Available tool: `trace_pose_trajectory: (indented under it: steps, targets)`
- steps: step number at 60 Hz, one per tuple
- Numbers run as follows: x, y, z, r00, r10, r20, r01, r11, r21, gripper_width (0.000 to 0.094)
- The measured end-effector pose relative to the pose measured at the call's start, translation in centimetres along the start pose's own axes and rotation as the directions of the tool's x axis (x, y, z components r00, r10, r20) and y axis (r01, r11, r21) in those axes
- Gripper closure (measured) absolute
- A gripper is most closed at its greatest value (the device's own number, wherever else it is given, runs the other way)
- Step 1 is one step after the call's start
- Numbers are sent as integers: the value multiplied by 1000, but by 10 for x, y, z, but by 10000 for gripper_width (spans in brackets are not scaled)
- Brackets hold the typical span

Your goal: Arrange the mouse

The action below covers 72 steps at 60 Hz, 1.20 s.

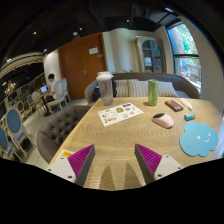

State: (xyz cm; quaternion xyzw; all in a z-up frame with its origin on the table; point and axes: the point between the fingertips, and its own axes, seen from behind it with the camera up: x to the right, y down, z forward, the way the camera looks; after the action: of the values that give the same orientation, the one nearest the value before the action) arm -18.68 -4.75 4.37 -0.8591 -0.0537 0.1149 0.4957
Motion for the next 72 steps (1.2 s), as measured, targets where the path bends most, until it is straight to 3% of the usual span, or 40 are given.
trace_pose_trajectory:
  steps: [14,39,50,51,52,62,72]
  targets:
    - [35,-14,17,999,-25,-34,24,999,-27,103]
    - [204,-30,62,962,-123,-244,98,989,-110,106]
    - [238,-36,100,964,-118,-239,84,985,-148,108]
    - [237,-40,104,967,-110,-229,79,987,-140,66]
    - [236,-42,108,970,-103,-220,74,988,-136,119]
    - [243,-51,138,984,-40,-173,13,989,-150,123]
    - [259,-67,158,976,-7,-219,-22,991,-130,127]
